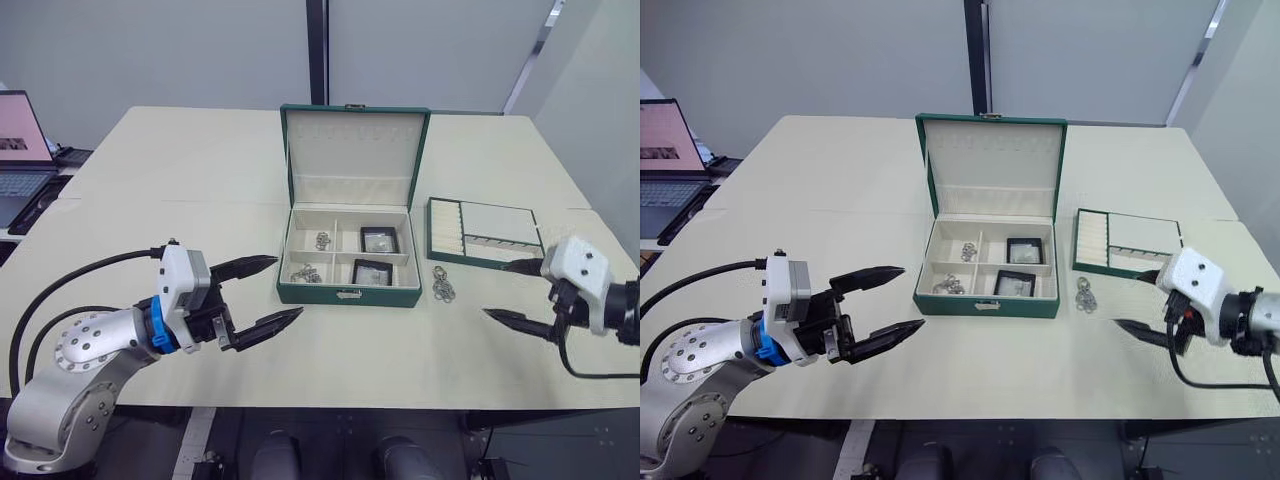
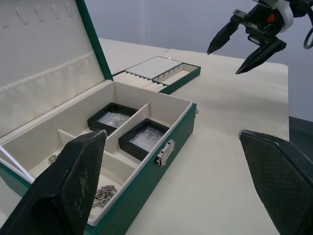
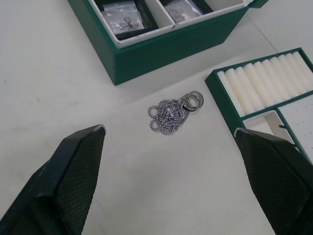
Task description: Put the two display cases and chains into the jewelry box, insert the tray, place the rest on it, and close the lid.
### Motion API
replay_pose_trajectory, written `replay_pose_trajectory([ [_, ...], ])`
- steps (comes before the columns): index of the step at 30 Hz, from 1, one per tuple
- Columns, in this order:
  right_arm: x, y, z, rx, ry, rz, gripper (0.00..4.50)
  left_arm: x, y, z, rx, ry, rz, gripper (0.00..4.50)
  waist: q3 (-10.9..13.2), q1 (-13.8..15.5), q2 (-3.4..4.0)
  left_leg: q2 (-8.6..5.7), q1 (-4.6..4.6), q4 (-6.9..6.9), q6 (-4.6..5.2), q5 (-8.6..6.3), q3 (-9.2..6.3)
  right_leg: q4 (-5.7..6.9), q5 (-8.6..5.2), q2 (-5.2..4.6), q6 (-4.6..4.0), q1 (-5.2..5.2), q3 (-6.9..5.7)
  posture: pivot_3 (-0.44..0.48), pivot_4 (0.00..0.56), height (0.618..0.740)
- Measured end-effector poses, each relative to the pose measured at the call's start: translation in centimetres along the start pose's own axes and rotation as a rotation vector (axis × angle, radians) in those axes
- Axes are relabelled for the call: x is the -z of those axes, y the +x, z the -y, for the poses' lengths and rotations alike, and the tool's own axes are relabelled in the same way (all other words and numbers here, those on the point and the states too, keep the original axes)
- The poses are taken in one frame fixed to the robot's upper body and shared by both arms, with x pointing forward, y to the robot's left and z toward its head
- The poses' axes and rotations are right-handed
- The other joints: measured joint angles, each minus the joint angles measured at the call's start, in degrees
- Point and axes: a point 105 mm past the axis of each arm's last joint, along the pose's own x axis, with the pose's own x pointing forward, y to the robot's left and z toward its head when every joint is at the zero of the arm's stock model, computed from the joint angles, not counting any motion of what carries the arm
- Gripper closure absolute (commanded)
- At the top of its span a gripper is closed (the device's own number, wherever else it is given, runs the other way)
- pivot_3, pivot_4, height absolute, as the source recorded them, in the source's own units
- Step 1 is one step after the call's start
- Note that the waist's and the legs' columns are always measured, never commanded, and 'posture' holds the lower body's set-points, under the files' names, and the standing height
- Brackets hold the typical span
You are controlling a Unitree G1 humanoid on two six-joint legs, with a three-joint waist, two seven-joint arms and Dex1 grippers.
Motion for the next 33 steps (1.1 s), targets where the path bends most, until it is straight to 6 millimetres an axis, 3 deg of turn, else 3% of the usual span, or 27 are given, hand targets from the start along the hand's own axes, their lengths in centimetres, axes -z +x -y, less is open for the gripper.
replay_pose_trajectory([
  [5,-0.6,1.1,3.6,-0.043,0.029,-0.064,0.01,0.0,0.5,0.0,0.008,0.003,0.017,0.00,0.1,0.0,0.06,0.03,0.09,-0.02,0.00,0.00,0.05,-0.02,0.00,0.01,-0.01,-0.01,0.03,0.000,0.150,0.740],
  [12,0.0,4.2,6.9,-0.104,-0.016,-0.100,0.01,0.2,0.8,-0.2,0.003,0.011,0.027,0.00,0.1,-0.1,0.06,0.04,0.11,0.00,-0.04,0.02,0.11,-0.04,0.00,-0.02,-0.01,-0.01,0.05,0.000,0.150,0.740],
  [18,2.1,6.1,7.7,-0.163,-0.064,-0.170,0.01,0.6,0.6,-0.1,-0.007,0.004,0.014,0.00,0.1,-0.1,0.10,0.04,0.11,0.03,-0.10,0.06,0.15,-0.04,0.01,-0.05,-0.01,0.01,0.05,0.000,0.150,0.740],
  [26,3.9,6.3,8.7,-0.163,-0.079,-0.222,0.01,0.9,0.4,0.0,-0.019,0.000,0.012,0.00,0.2,-0.2,0.14,0.05,0.24,0.01,-0.20,0.11,0.16,-0.03,0.01,-0.04,-0.02,0.14,0.05,0.000,0.150,0.740],
  [33,5.8,6.7,8.3,-0.183,-0.058,-0.268,0.01,1.1,0.2,0.2,-0.022,-0.005,0.008,0.00,0.2,-0.4,0.18,0.05,0.63,-0.03,-0.20,0.11,0.18,-0.07,0.00,-0.04,-0.02,0.58,0.07,0.000,0.150,0.740],
])
